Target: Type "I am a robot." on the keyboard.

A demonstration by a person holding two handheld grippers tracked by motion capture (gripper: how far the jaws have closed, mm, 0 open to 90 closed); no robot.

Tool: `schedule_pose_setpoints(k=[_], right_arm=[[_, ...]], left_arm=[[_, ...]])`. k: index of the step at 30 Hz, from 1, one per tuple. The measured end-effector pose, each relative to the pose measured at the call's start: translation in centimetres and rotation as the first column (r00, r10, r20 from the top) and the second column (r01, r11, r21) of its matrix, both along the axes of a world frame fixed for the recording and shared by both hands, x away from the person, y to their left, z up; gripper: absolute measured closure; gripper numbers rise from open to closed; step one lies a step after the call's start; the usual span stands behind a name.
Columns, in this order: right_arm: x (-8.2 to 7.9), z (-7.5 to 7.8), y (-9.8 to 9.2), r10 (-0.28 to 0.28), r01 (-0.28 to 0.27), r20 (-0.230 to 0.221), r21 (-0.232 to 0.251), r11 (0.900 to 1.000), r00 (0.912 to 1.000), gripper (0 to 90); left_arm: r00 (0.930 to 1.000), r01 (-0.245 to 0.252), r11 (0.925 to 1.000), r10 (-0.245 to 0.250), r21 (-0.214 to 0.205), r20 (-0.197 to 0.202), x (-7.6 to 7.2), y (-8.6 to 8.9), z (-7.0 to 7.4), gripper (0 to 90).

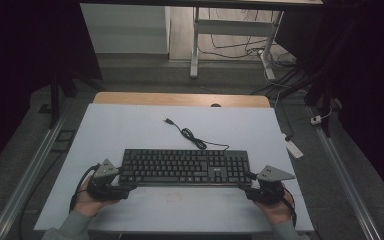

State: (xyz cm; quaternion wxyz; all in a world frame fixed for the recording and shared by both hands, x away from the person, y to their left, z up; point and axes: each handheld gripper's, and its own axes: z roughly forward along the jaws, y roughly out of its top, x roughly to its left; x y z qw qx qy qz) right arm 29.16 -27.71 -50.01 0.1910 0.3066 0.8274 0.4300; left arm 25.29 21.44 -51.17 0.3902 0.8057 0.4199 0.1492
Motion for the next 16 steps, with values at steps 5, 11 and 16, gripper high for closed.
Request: schedule_pose_setpoints(k=[5, 11, 16], right_arm=[[-0.27, -0.14, -0.82, -0.005, 0.005, -0.006, 0.004, 1.0, 1.0, 49.9], [-0.15, -0.16, -0.7, 0.001, -0.001, 0.0, 0.005, 1.0, 1.0, 49.6], [-0.18, -0.15, -0.65, 0.007, -0.007, 0.005, 0.001, 1.0, 1.0, 49.2]], left_arm=[[1.0, -0.006, 1.0, 0.006, -0.001, 0.003, -0.3, 0.32, -0.07, 24.9], [0.9999, -0.009, 1.0, 0.009, -0.003, 0.013, -0.27, 0.37, -0.01, 24.9], [0.9998, -0.009, 0.9999, 0.01, -0.005, 0.016, -0.25, 0.45, 0.02, 24.6]])
